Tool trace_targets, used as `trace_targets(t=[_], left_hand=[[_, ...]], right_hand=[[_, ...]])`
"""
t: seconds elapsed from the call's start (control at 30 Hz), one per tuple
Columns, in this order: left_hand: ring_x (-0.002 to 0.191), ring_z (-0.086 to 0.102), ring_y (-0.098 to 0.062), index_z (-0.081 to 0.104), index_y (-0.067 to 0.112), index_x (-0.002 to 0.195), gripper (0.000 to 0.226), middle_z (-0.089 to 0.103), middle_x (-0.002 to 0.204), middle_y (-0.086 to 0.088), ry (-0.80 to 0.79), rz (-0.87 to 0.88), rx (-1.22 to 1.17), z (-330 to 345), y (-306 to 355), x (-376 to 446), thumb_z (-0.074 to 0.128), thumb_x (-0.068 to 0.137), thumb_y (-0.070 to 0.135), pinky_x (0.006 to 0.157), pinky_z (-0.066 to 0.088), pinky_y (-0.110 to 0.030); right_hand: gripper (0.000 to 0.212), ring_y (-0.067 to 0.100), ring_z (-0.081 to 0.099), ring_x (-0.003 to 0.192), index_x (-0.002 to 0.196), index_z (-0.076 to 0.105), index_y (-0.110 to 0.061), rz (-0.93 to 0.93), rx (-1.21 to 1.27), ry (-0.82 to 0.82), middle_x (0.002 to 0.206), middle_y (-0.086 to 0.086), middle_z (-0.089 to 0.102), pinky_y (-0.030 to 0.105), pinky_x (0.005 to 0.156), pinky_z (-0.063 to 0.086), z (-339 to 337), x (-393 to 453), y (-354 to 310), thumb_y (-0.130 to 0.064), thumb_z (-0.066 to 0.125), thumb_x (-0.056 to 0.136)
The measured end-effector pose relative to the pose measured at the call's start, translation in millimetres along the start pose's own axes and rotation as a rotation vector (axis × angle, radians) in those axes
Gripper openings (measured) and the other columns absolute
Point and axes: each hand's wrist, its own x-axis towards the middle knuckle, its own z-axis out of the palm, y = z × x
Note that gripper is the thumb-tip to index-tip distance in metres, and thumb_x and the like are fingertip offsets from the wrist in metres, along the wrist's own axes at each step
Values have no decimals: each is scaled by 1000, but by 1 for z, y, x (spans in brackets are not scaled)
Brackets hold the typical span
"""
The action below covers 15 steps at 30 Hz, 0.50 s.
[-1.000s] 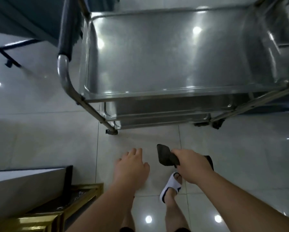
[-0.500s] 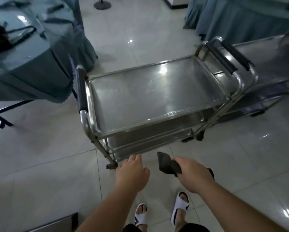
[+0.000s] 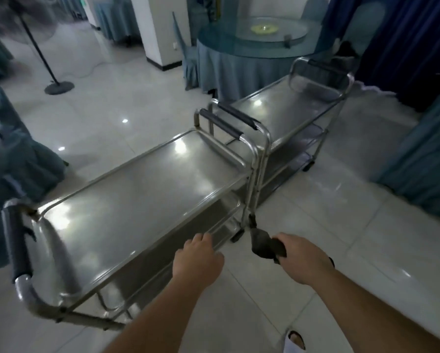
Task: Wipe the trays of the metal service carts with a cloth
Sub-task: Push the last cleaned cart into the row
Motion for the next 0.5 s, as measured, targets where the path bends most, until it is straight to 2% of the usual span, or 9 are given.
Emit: trace_targets(t=[0.07, 0.13, 0.2, 0.27, 0.5], left_hand=[[139, 47, -28, 37, 26, 155, 59, 46, 153, 2, 15, 46, 12, -5, 44, 22, 46, 101, 48, 110, 40, -49], [139, 48, -26, 37, 27, 155, 58, 46, 153, 3, 28, 86, 12, -7, 86, 40, 46, 101, 49, 110, 41, -48], [136, 50, -25, 39, 29, 153, 57, 48, 150, 5, 34, 104, 17, -8, 124, 56, 46, 100, 51, 107, 43, -47], [134, 52, -25, 45, 30, 147, 53, 52, 144, 5, 47, 90, 13, -8, 157, 71, 46, 99, 52, 103, 44, -47], [135, 51, -25, 46, 32, 148, 55, 52, 146, 6, 46, 4, -44, -22, 221, 109, 46, 98, 53, 107, 44, -49]], right_hand=[[5, 16, 62, 82, 103, 59, -30, 20, 36, 32, 96, -8, 65, 40, 75, 56, -22, 10, 31, -33, 56, 101], [4, 12, 62, 79, 103, 60, -33, 19, 85, 72, 92, -11, 66, 35, 68, 52, -48, 22, 61, -34, 56, 101], [5, 9, 61, 74, 96, 58, -35, 9, 130, 108, 86, -12, 65, 32, 60, 45, -75, 34, 89, -35, 57, 101], [7, 9, 60, 72, 94, 57, -35, -18, 140, 112, 83, -12, 64, 31, 58, 41, -100, 46, 114, -35, 56, 101], [7, 3, 53, 71, 98, 53, -35, -120, 137, 93, 81, -16, 56, 26, 56, 33, -154, 109, 158, -37, 54, 105]])
